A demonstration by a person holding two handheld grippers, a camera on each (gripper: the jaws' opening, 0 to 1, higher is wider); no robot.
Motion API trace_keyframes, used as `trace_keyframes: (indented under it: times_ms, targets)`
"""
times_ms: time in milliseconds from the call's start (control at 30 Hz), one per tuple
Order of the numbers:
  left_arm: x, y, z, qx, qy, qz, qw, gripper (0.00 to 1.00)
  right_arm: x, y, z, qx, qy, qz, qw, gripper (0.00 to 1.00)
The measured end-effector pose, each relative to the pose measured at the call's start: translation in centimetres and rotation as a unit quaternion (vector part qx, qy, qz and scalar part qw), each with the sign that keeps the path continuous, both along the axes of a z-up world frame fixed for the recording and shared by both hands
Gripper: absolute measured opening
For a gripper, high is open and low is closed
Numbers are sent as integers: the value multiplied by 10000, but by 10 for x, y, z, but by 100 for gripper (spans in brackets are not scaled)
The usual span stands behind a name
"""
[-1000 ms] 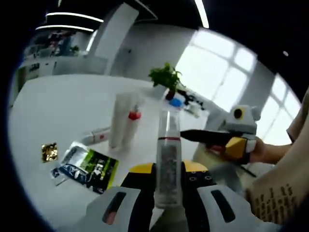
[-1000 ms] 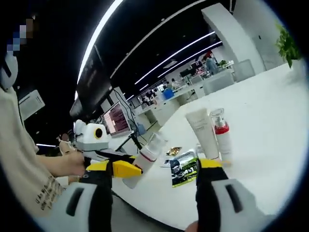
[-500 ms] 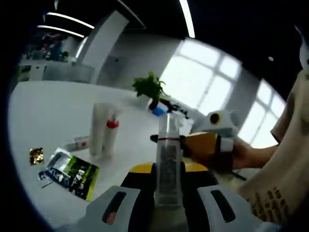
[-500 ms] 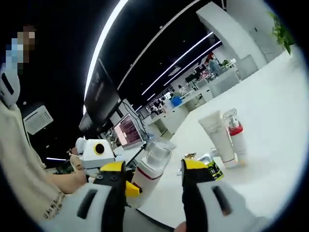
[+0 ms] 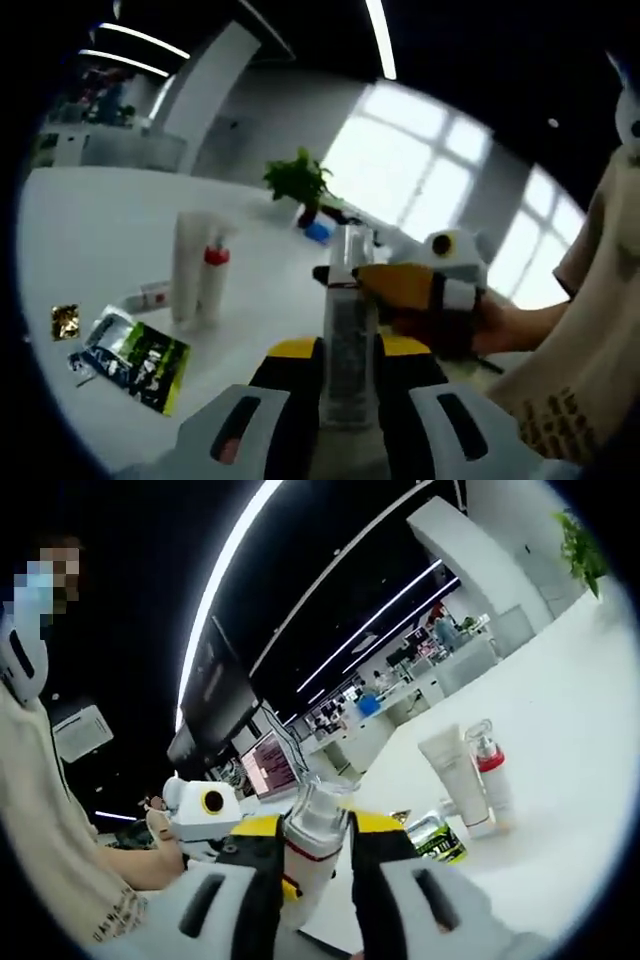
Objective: Arrange the skincare products in the storage area until every visible bottle or jar stands upright without overlapping.
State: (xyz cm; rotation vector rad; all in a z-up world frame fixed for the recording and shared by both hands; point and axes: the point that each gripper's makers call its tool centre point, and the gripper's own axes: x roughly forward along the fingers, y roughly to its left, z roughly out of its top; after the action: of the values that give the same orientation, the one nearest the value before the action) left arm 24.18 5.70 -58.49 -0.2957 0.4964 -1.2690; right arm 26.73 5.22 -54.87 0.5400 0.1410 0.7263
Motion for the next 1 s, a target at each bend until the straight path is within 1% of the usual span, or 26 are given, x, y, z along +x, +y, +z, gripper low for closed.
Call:
trace_keyframes:
  times_ms: [67, 100, 133, 200, 233, 267, 300, 400, 500, 567, 667, 700, 733, 767, 833, 900, 1000]
  targets:
    - [3, -1, -3, 179, -200, -24, 9996, 18, 0, -1, -1, -258, -82, 13, 9996, 24]
    - [5, 0, -6, 327, -335, -20, 9989, 19, 0, -1, -4, -507, -128, 32, 9986, 23]
    - [5, 0, -10, 527, -422, -60, 9977, 19, 0, 0, -6, -644, -148, 58, 9978, 23]
    - [7, 0, -17, 823, -537, -114, 9951, 20, -1, 2, -9, -931, -182, 127, 9954, 22]
    - [8, 0, -19, 912, -586, -118, 9940, 20, -1, 3, -9, -990, -206, 165, 9947, 22]
    - [7, -1, -20, 996, -648, -197, 9927, 19, -1, 4, -12, -1251, -272, 195, 9916, 22]
    - [6, -1, -21, 1080, -716, -244, 9913, 19, -2, 5, -12, -1328, -275, 236, 9905, 22]
    - [6, -1, -24, 1389, -919, -374, 9853, 20, -2, 8, -15, -1706, -350, 352, 9841, 22]
    - [8, -3, -30, 1743, -1057, -464, 9779, 24, -4, 11, -19, -2202, -489, 545, 9727, 22]
    - [9, -4, -32, 1930, -1209, -543, 9722, 24, -4, 12, -21, -2390, -548, 605, 9676, 22]
    - [6, -9, -35, 2062, -1335, -701, 9668, 17, -2, 11, -22, -2630, -601, 607, 9610, 22]
    - [7, -9, -36, 2154, -1414, -717, 9636, 17, -2, 12, -23, -2686, -591, 615, 9595, 22]
    - [8, -10, -37, 2198, -1437, -713, 9623, 17, -2, 11, -25, -2782, -626, 621, 9565, 22]
    - [9, -10, -39, 2319, -1474, -722, 9588, 17, -2, 10, -28, -2950, -630, 609, 9515, 22]
    - [11, -10, -44, 2468, -1595, -795, 9525, 17, -1, 10, -31, -3035, -587, 582, 9492, 22]
    - [12, -11, -46, 2514, -1615, -819, 9508, 17, 0, 10, -34, -3160, -601, 567, 9452, 22]
    - [15, -12, -50, 2501, -1571, -883, 9513, 17, 2, 9, -37, -3205, -588, 535, 9439, 21]
